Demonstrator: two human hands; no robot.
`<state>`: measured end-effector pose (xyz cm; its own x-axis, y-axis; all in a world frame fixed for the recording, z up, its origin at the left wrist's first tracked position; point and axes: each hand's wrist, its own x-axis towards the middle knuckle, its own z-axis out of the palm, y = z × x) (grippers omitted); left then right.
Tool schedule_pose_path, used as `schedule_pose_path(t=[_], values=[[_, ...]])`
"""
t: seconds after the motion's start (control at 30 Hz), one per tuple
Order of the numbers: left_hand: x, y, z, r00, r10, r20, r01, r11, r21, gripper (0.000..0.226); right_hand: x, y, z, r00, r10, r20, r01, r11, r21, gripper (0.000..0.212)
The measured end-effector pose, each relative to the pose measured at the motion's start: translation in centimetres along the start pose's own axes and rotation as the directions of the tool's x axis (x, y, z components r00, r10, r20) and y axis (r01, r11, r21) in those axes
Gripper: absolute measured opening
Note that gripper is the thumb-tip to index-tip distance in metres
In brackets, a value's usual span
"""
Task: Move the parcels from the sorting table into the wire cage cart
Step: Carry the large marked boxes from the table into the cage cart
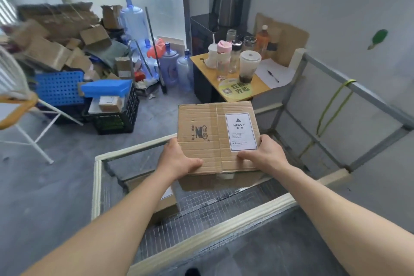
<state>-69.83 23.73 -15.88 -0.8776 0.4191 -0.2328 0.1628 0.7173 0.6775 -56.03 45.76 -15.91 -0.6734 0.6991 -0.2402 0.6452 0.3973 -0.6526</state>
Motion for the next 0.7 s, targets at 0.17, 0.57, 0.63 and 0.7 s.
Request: schedule_pose_path(t=[0.17,0.57,0.63,0.7], values=[[2.9,-3.3,1.7,0.996,-0.086,0.028,0.086,0.996,0.007,0.083,3.4,0.4,3.8,0.997,0.025,0.079,-0.019,0.997,-0.076,0.067],[8.2,-10.9,5.2,0.963,-0.241,0.122,0.244,0.970,-0.011,0.084,9.0,1.7,13.0,0.962,0.161,0.221,-0.118,0.974,-0.195,0.068],[8.2,-12.5,5.9,0.949,-0.286,0.133,0.292,0.956,-0.023,0.085,9.6,2.1,14.6,0.953,0.169,0.252,-0.117,0.970,-0.212,0.067],[8.3,-13.9,6.8,0.934,-0.328,0.144,0.334,0.942,-0.020,0.087,10.3,2.5,16.2,0.946,0.164,0.281,-0.100,0.968,-0.229,0.067]])
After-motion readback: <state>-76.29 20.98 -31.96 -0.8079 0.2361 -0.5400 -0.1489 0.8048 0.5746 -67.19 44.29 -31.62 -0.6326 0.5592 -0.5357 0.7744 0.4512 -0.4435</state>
